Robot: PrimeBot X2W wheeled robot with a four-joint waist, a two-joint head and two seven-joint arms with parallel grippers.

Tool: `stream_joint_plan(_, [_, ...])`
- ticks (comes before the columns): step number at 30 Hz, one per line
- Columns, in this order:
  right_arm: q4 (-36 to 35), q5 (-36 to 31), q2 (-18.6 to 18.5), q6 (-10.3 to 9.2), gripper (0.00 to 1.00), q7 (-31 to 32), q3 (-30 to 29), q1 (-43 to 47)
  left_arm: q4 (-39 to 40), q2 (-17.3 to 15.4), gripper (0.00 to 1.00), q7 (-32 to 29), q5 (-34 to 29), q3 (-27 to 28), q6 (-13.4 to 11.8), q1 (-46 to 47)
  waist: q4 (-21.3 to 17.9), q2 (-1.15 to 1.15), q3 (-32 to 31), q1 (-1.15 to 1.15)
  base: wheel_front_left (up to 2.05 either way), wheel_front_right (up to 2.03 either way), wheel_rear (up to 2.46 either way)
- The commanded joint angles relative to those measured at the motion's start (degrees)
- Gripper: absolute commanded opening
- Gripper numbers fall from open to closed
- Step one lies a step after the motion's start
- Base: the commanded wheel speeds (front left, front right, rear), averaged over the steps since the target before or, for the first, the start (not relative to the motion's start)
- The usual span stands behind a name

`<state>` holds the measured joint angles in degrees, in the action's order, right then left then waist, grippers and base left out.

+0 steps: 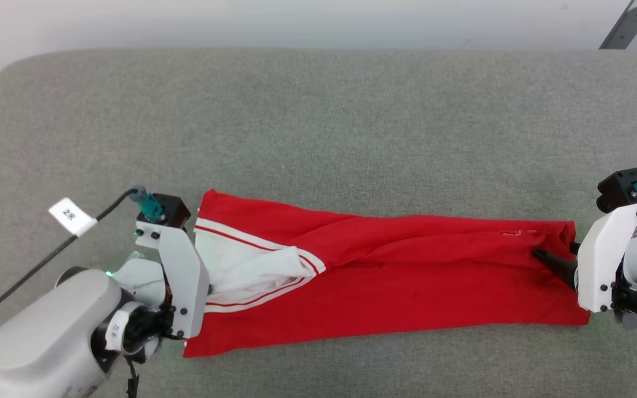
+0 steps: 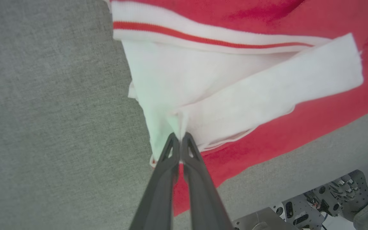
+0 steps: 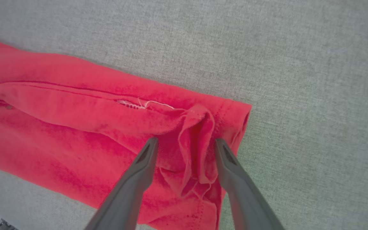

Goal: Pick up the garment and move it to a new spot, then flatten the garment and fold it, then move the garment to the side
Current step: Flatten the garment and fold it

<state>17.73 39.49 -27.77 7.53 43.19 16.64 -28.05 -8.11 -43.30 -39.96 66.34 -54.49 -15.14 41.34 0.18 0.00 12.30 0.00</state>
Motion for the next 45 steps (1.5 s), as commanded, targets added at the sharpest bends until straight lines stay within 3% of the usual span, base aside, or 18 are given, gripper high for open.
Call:
stream_joint_plan(1, [0.22,0.59,0.27,-0.1,1.0,0.21,-0.53,-0.14,-0.09,0.11,1.0,0.92,-0.31,0.29,0.65,-0.6,0.13,0.0,-0.83,0.0,0.0,0.0,0.0])
stream_joint_plan(9, [-0.57,1.4,0.93,-0.1,1.0,1.69,-2.84,0.89,1.14,-0.63,1.0,7.97,-0.8,2.81,0.86,-2.53,0.64,0.0,-3.02,0.0,0.0,0.0,0.0])
stream_joint_plan(12, [-1.18,1.51,1.26,-0.1,1.0,2.57,-4.87,1.43,2.28,-1.28,1.0,13.16,-1.72,4.37,0.75,-4.1,0.93,0.0,-3.52,0.0,0.0,0.0,0.0])
stream_joint_plan(24, [-1.39,-1.09,0.71,-0.1,1.0,7.73,-14.33,4.83,5.63,-3.04,1.0,37.37,-6.09,11.04,-3.01,-13.72,3.65,0.0,-3.56,0.0,0.0,0.0,0.0])
stream_joint_plan(33, [-2.02,-1.75,2.19,-0.1,1.0,12.65,-18.27,7.77,5.06,-2.22,1.0,51.14,-6.81,16.04,-6.33,-19.97,6.26,0.0,-2.53,0.0,0.0,0.0,0.0])
stream_joint_plan(38, [-0.01,-2.47,3.41,-0.1,1.0,13.4,-18.97,7.43,3.66,-0.51,1.0,54.24,-6.48,19.19,-6.7,-23.19,7.53,0.0,-2.08,0.0,0.0,0.0,0.0])
stream_joint_plan(45, [5.3,-2.88,5.33,-0.1,1.0,13.52,-18.71,5.4,2.23,2.6,1.0,55.15,-9.15,23.44,-4.68,-26.28,9.19,0.0,-1.25,0.0,0.0,0.0,0.0])
